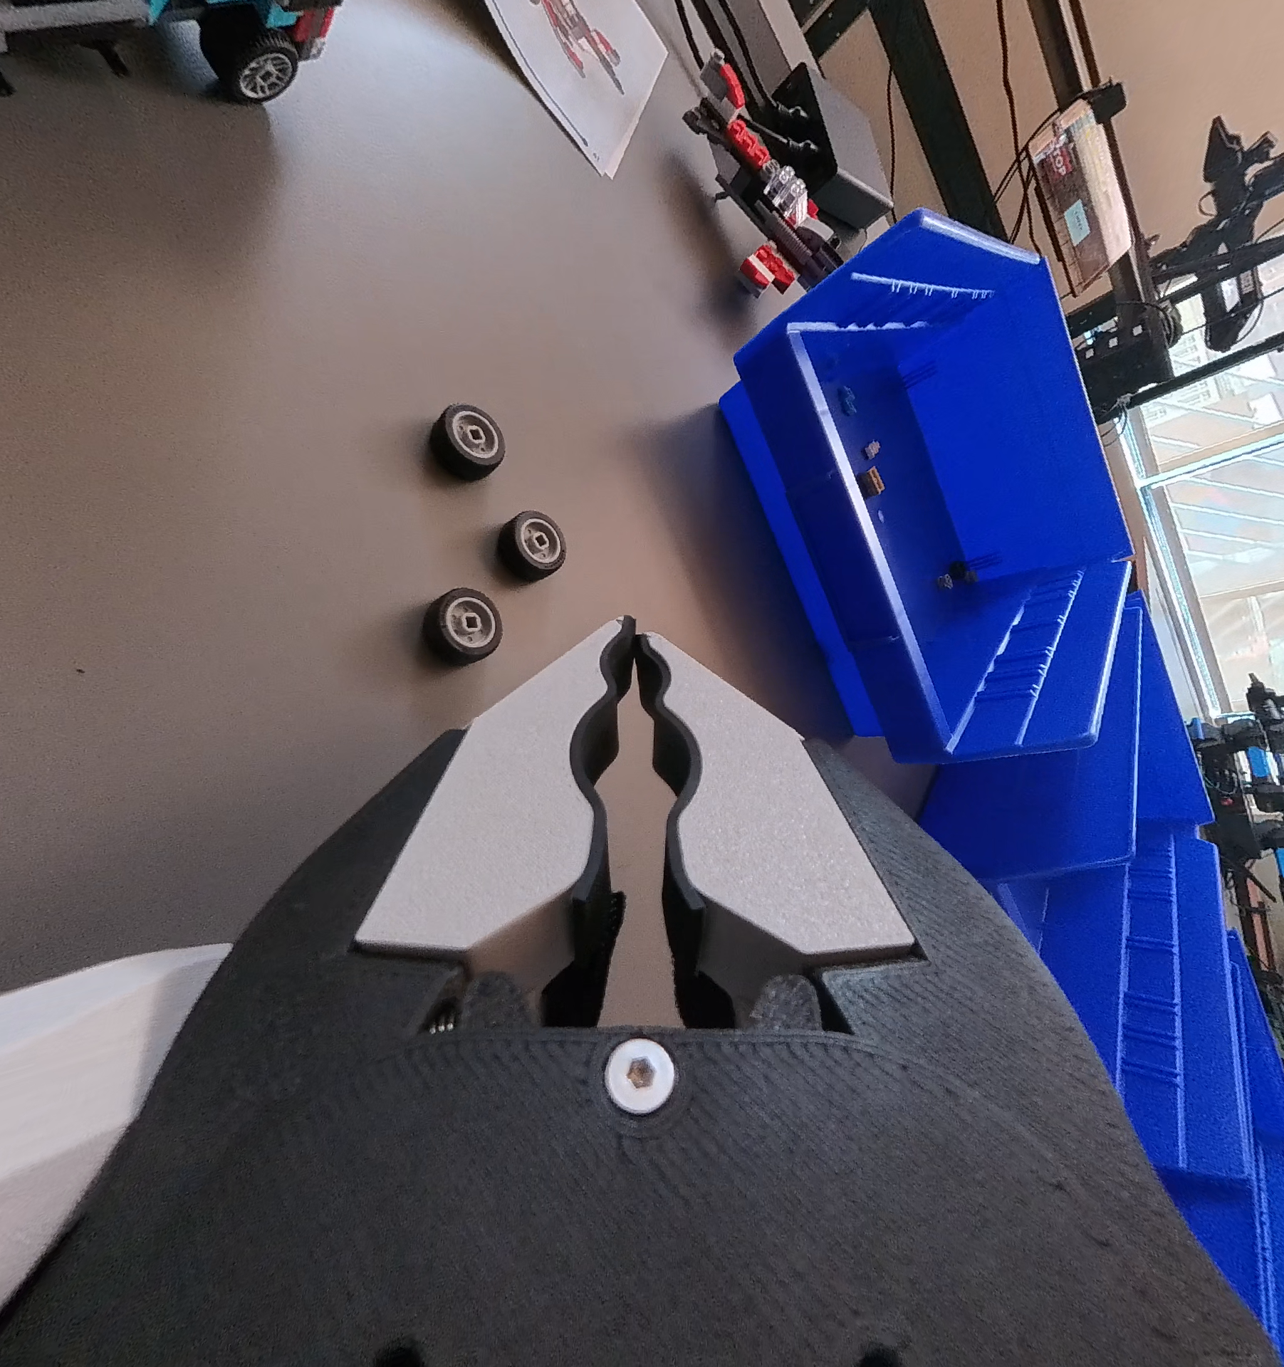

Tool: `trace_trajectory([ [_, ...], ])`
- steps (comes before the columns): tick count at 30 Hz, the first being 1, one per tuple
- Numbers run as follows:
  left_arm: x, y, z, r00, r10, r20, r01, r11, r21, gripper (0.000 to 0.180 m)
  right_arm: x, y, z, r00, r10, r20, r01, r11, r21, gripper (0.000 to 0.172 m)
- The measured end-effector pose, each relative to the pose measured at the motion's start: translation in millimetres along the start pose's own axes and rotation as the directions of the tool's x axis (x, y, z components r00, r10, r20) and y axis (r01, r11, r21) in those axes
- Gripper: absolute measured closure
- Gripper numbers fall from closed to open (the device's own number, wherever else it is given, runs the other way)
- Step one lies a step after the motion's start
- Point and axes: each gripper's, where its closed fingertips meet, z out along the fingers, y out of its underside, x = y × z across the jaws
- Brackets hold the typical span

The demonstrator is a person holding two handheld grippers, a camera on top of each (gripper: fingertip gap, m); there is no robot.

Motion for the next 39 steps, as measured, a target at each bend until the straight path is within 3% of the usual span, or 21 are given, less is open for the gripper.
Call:
trace_trajectory([
  [10, -2, 0, -1, 0.999, -0.029, -0.028, 0.029, 0.999, 0.014, 0.178, -2, 2, 3, 0.999, 0.032, 0.040, -0.032, 0.999, 0.000, 0.172],
  [12, -8, 0, -5, 0.996, -0.073, -0.057, 0.075, 0.996, 0.040, 0.178, -4, 5, 5, 0.990, 0.094, 0.104, -0.095, 0.995, 0.007, 0.171],
  [14, -23, 0, -15, 0.983, -0.153, -0.104, 0.163, 0.982, 0.099, 0.169, -9, 5, 3, 0.937, 0.232, 0.262, -0.247, 0.968, 0.029, 0.162],
  [17, -71, 2, -40, 0.937, -0.301, -0.177, 0.340, 0.903, 0.263, 0.145, 1, -2, -12, 0.773, 0.383, 0.505, -0.489, 0.868, 0.091, 0.134],
  [20, -139, 16, -66, 0.878, -0.428, -0.217, 0.479, 0.758, 0.443, 0.120, 28, -13, -37, 0.605, 0.394, 0.692, -0.675, 0.715, 0.182, 0.107],
  [22, -184, 32, -75, 0.846, -0.479, -0.232, 0.525, 0.677, 0.515, 0.107, 41, -14, -46, 0.560, 0.363, 0.745, -0.718, 0.661, 0.218, 0.094],
  [24, -225, 47, -72, 0.823, -0.507, -0.255, 0.555, 0.624, 0.551, 0.097, 44, -15, -47, 0.564, 0.318, 0.762, -0.703, 0.668, 0.242, 0.087],
  [28, -275, 54, -45, 0.810, -0.461, -0.363, 0.586, 0.599, 0.546, 0.092, 39, -24, -38, 0.579, 0.226, 0.783, -0.650, 0.708, 0.276, 0.088],
  [34, -288, 43, 7, 0.857, -0.234, -0.460, 0.476, 0.701, 0.531, 0.092, 29, -44, -21, 0.526, 0.111, 0.843, -0.621, 0.728, 0.291, 0.107],
  [39, -275, 48, 32, 0.750, -0.194, -0.632, 0.571, 0.673, 0.470, 0.096, 20, -53, -3, 0.489, 0.068, 0.870, -0.580, 0.770, 0.266, 0.117],
])
